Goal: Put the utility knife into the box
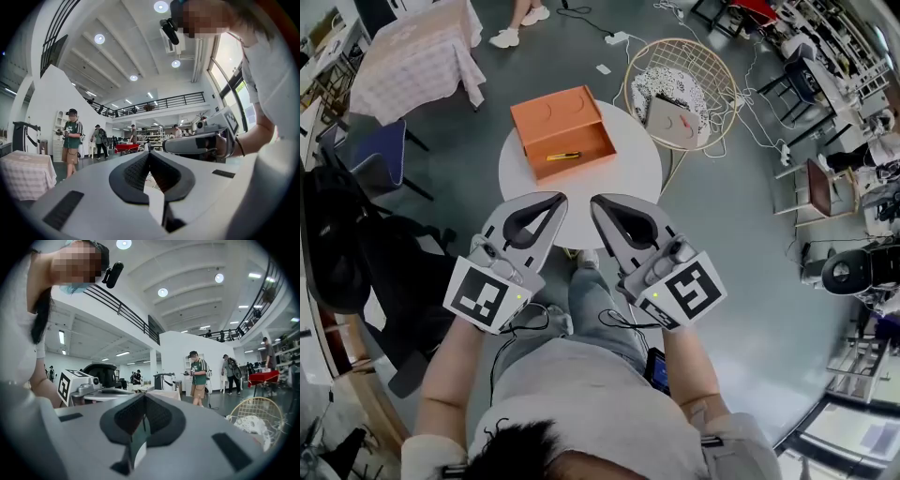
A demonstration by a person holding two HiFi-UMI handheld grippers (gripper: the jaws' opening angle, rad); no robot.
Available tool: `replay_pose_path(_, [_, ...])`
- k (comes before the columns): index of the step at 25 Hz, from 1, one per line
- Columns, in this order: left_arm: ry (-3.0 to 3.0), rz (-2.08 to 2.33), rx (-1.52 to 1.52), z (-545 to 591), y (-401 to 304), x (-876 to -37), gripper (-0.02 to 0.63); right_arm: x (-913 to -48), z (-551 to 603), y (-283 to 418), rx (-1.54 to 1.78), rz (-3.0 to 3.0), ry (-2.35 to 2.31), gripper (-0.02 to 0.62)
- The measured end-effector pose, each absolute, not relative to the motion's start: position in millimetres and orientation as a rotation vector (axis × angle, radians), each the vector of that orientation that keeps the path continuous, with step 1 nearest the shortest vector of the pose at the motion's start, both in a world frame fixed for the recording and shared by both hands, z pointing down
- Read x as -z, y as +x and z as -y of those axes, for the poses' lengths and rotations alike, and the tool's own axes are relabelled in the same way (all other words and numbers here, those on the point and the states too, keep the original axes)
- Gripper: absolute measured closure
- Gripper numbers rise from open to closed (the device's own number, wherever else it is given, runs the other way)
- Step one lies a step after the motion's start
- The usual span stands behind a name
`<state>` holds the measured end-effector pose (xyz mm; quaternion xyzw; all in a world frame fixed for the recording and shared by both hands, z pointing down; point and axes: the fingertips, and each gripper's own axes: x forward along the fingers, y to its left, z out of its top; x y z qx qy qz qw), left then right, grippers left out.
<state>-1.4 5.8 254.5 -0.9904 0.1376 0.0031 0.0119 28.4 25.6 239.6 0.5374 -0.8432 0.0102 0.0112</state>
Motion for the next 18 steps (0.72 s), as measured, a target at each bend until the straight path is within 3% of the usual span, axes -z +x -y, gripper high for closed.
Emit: replay_pose_path(18, [-3.058,-0.444,-0.046,-24.2,-4.5,-239.5,0.597,-226.2,-42.1,22.6,0.014,2.662,1.660,0.589])
